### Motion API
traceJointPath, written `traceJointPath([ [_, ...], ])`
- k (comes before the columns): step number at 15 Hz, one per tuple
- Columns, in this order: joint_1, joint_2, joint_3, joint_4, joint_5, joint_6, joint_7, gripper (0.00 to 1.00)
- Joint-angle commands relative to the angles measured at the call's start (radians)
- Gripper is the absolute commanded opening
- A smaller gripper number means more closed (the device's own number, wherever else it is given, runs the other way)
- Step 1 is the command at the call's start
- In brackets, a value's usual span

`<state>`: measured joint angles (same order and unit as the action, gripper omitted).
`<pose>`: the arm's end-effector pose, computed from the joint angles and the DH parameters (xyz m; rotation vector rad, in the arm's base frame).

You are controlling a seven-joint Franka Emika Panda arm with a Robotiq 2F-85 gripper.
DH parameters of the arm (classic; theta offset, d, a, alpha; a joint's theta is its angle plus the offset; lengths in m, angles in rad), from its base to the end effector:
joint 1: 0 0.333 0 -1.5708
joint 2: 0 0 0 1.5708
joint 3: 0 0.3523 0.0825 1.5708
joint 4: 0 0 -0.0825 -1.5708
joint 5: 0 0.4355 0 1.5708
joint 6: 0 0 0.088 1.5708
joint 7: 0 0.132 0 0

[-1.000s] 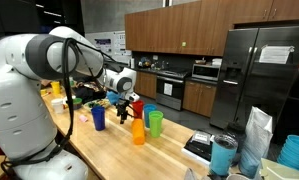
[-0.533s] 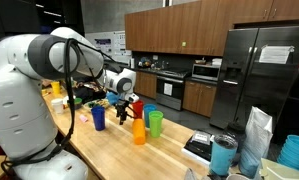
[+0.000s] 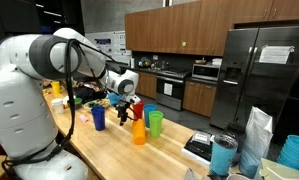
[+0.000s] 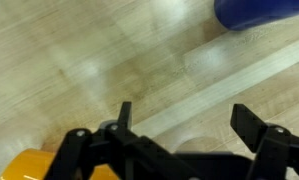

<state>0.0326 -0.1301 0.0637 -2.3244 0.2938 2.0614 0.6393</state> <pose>0.5050 0.0706 0.3655 -2.7689 1.0115 0.3104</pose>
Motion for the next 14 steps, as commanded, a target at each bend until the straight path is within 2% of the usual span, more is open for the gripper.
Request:
traceJointPath([
  [1,-0.027,-0.031,-0.037,-0.058,0.087,0.051,-0.029,1.00],
  [7,-0.051,-0.043,-0.065,-0.139,0.193,0.153,-0.020,1.00],
  [8,-0.047,-0.006,-0.059,-0.100,0.162,0.124,-0.025,1.00],
  [14,-0.045,-0.003,-0.056,-0.105,0.163,0.128,-0.025,1.00],
])
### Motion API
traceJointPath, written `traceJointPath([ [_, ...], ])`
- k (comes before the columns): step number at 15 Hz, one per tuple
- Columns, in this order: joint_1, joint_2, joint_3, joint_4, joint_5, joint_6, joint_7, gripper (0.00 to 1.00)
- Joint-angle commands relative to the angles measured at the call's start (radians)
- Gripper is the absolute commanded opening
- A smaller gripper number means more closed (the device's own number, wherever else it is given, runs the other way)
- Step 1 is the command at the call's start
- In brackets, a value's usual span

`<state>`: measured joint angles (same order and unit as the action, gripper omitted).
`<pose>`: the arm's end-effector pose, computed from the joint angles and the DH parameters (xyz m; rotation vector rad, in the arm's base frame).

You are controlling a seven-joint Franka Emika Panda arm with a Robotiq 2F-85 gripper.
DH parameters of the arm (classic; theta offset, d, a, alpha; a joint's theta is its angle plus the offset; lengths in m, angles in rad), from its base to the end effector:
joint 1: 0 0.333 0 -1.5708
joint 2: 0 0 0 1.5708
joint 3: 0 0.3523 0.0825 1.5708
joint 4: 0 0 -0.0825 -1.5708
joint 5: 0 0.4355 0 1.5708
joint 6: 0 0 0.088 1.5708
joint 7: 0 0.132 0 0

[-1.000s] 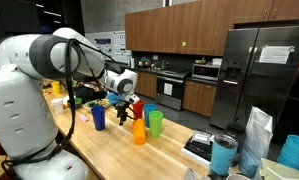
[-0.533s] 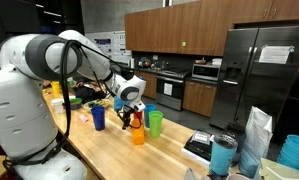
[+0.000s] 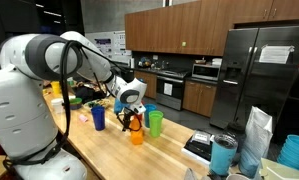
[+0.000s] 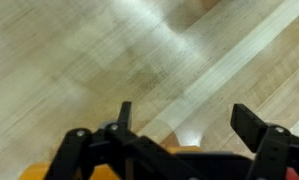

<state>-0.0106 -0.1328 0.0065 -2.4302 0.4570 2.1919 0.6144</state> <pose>0.4930 0.0227 0.3292 -2.5341 1.2354 0.2925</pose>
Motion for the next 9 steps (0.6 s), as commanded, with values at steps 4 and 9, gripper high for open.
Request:
traceJointPath([
  [4,-0.009,-0.007,-0.005,-0.004,0.033,0.005,0.041,1.00],
  [9,-0.016,-0.007,-0.009,-0.007,0.106,0.038,0.181,1.00],
])
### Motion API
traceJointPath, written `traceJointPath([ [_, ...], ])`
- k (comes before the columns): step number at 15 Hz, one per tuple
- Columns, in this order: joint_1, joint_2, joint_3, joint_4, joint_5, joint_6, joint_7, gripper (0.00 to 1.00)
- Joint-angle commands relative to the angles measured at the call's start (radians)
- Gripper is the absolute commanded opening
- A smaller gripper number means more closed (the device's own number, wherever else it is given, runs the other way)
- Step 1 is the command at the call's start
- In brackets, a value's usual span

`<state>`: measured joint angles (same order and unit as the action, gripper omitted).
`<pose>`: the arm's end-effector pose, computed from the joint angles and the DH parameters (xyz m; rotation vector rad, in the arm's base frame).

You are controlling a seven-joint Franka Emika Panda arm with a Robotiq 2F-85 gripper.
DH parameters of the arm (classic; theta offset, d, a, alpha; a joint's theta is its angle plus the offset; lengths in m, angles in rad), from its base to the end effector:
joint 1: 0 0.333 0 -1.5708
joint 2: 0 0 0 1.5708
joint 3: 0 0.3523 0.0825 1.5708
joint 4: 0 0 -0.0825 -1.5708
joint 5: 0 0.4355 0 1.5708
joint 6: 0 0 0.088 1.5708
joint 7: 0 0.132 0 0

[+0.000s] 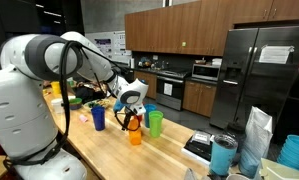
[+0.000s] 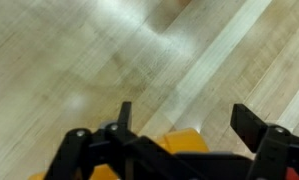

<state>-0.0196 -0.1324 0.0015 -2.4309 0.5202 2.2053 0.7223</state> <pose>0.4958 0.0179 0.3308 -2.3880 1.4198 0.3154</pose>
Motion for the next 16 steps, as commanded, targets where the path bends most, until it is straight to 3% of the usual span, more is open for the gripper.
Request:
traceJointPath([
  [1,-0.008,-0.007,-0.005,-0.006,0.054,0.031,0.101,1.00],
  [3,-0.006,-0.007,-0.005,-0.005,0.066,0.043,0.120,1.00],
  [5,0.004,-0.004,-0.002,0.006,0.037,0.036,0.039,1.00],
  [16,-0.001,0.001,-0.002,0.000,0.044,0.022,0.065,1.00],
])
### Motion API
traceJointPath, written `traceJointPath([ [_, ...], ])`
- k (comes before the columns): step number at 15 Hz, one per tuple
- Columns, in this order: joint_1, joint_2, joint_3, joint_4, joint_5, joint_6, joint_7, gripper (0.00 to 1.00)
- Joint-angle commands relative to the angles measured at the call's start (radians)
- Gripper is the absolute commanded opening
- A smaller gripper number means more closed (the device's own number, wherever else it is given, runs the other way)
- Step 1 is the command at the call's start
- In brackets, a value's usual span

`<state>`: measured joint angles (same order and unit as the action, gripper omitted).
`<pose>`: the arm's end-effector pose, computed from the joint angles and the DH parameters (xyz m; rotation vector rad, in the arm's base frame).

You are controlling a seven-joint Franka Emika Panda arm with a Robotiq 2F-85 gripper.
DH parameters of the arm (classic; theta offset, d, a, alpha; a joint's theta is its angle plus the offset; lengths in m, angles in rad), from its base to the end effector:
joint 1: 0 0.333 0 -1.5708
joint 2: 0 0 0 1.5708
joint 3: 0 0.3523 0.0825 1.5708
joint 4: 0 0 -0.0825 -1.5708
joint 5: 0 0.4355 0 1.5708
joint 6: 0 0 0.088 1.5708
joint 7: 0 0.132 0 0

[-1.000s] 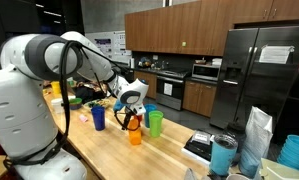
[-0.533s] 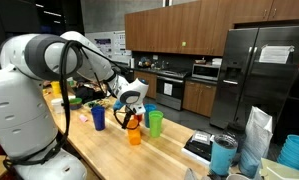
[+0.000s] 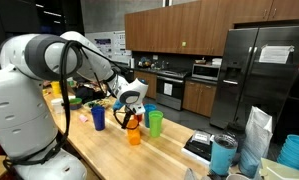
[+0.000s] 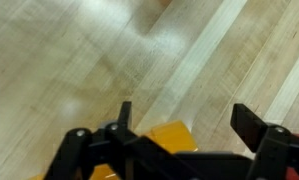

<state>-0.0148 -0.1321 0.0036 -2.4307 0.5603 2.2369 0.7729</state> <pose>0.5004 0.0206 0.3334 -2.3098 1.4961 0.2992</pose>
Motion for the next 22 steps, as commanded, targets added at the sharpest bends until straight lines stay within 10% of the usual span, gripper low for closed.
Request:
traceJointPath([
  [1,-0.007,-0.003,-0.006,-0.010,0.008,-0.005,0.016,1.00],
  [22,-0.026,-0.029,-0.030,-0.102,0.101,0.042,0.053,1.00],
])
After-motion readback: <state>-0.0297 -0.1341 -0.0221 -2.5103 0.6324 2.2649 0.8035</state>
